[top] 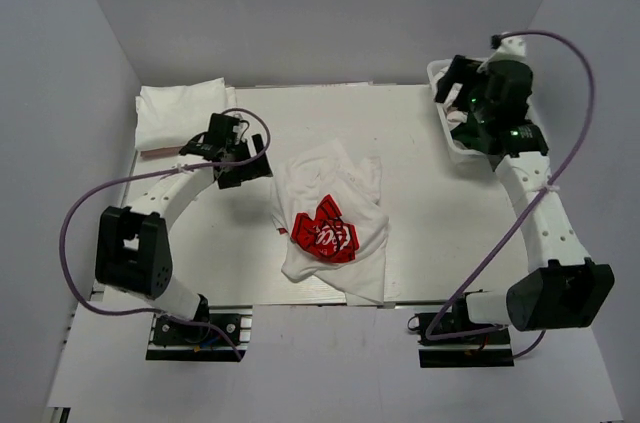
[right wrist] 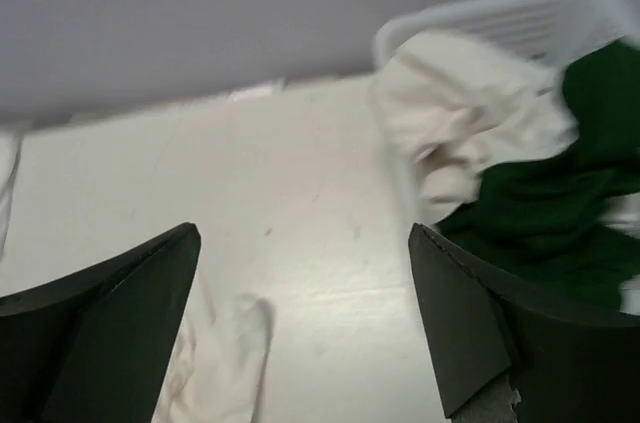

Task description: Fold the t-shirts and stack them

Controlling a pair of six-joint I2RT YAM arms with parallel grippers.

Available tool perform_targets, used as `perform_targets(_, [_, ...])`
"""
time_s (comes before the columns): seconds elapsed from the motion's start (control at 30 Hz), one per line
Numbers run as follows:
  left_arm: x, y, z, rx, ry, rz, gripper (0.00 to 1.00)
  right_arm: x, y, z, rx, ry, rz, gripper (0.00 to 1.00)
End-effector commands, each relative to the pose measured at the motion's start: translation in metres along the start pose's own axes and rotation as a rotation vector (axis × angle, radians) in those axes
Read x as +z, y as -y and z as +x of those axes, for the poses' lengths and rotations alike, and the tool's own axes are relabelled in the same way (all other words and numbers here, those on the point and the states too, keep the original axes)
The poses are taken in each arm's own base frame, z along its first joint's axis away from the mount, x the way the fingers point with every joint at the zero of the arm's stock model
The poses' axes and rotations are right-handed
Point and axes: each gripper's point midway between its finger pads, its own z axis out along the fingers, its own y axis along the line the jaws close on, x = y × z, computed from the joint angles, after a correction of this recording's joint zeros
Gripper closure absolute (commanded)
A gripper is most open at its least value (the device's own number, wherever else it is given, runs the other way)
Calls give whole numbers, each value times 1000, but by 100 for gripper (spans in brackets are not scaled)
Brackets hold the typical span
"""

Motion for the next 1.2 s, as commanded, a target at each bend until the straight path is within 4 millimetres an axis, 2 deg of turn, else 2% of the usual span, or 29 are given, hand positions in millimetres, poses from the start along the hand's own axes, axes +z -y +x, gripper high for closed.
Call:
perform_targets(0.0, [10,39,-5,78,-23,116,0,12,-35,101,-48,-299,-104,10])
perform_targets(0.07, [21,46,0,97,-47,108,0,15,-45,126,-57,-371,-129,10])
perform_targets(0.1, [27,50,4,118,-52,92,0,15,-55,150,-71,-447,-144,10])
perform_targets(0.13, [35,53,4,128,-49,79,0,22,-58,163,-80,-489,-142,10])
perform_targets(0.17, [40,52,3,145,-34,40,0,29,-57,182,-88,-541,-124,10])
perform_targets(0.2, [42,49,-3,145,-23,9,0,28,-64,189,-106,-570,-113,10])
perform_targets(0.23, [45,48,-2,139,-22,-19,0,34,-62,206,-99,-612,-84,10])
perform_targets(0.27, [52,41,-1,131,-30,-59,0,42,-62,214,-107,-628,-58,10])
perform_targets(0.33, [57,35,-1,124,-22,-117,3,46,-66,228,-112,-669,-59,10])
perform_targets(0.37, [64,34,1,116,-35,-125,3,55,-71,242,-108,-711,-64,10])
perform_targets(0.43, [71,36,6,125,-53,-130,6,62,-76,261,-119,-755,-63,10])
perform_targets(0.5, [78,36,6,117,-65,-138,9,73,-83,269,-120,-772,-76,10])
perform_targets(0.53, [87,35,15,116,-99,-154,12,78,-88,278,-125,-787,-81,10])
perform_targets(0.6, [91,29,21,121,-127,-186,19,87,-90,295,-129,-817,-79,10])
perform_targets(0.67, [96,30,27,130,-148,-193,26,91,-93,303,-129,-826,-75,10])
perform_targets(0.7, [98,28,29,131,-155,-198,35,96,-92,311,-130,-836,-61,10])
perform_targets(0.77, [99,28,36,140,-167,-200,44,98,-92,315,-128,-838,-58,10])
perform_targets(0.83, [100,29,39,139,-175,-191,59,98,-91,322,-122,-841,-52,22])
perform_targets(0.87, [101,28,41,139,-175,-191,63,100,-90,321,-116,-829,-52,32])
perform_targets(0.9, [99,32,41,146,-170,-182,67,94,-89,331,-117,-853,-59,61])
perform_targets(0.97, [98,37,37,144,-164,-168,83,93,-92,332,-108,-850,-68,94])
perform_targets(1.0, [95,39,35,143,-155,-162,92,94,-91,327,-102,-840,-67,100])
perform_targets(1.03, [89,43,20,144,-113,-168,100,92,-91,323,-107,-824,-63,100])
perform_targets(1.1, [79,46,5,154,-61,-172,100,95,-88,308,-120,-779,-48,100])
perform_targets(1.13, [73,43,-4,154,-23,-194,100,98,-82,279,-133,-696,-1,100])
perform_targets(1.17, [57,50,-22,148,39,-183,100,98,-81,266,-132,-661,19,100])
